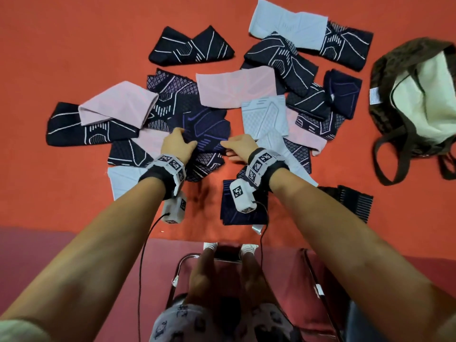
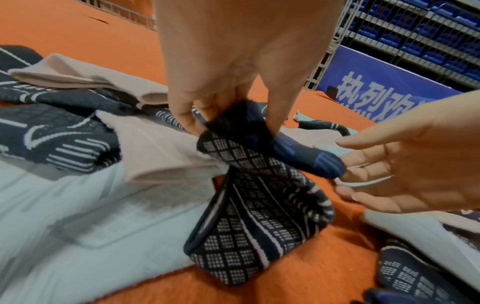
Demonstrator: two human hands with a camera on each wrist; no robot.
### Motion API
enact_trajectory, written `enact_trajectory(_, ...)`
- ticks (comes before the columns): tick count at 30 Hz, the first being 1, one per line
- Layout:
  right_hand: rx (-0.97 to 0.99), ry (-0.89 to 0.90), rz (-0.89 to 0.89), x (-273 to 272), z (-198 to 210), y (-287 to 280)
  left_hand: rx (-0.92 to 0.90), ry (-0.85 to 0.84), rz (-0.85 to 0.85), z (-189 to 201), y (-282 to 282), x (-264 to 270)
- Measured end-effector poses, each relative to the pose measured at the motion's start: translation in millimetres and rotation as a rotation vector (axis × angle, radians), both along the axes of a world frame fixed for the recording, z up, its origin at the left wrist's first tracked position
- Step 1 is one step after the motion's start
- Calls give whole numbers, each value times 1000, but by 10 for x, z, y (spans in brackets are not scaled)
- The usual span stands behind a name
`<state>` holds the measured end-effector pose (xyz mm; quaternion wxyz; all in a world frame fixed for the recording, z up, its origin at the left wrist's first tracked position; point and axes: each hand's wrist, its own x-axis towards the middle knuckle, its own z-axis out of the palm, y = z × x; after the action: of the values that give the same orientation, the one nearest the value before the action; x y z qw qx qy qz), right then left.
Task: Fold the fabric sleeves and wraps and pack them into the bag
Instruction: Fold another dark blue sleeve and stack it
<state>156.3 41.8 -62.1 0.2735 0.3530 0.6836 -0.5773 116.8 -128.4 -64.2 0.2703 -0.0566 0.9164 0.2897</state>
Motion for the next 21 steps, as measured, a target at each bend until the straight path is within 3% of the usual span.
enact_trajectory(3, -10, 16, -40, -11, 61, 27, -111, 31, -93, 53, 87, 29)
enact_trajectory(6, 74, 144, -57, 8, 122, 134, -117, 128, -122, 193, 162, 25)
enact_trajectory(9, 110, 242, -60, 38, 333, 271, 169, 194, -35, 412, 221, -12)
enact_trajectory(12, 70, 339, -65, 46, 675, 418, 516, 68, 92, 623, 254, -86)
enact_trajectory(16, -47, 400, 11, 81, 1082, 604, 797, -104, 247, 942, 328, -206)
enact_trajectory(19, 66, 431, 159, 92, 1278, 669, 861, -174, 209, 1176, 446, -233)
enact_trajectory(21, 223, 451, 168, 54, 1352, 711, 747, -100, 135, 1239, 469, -259)
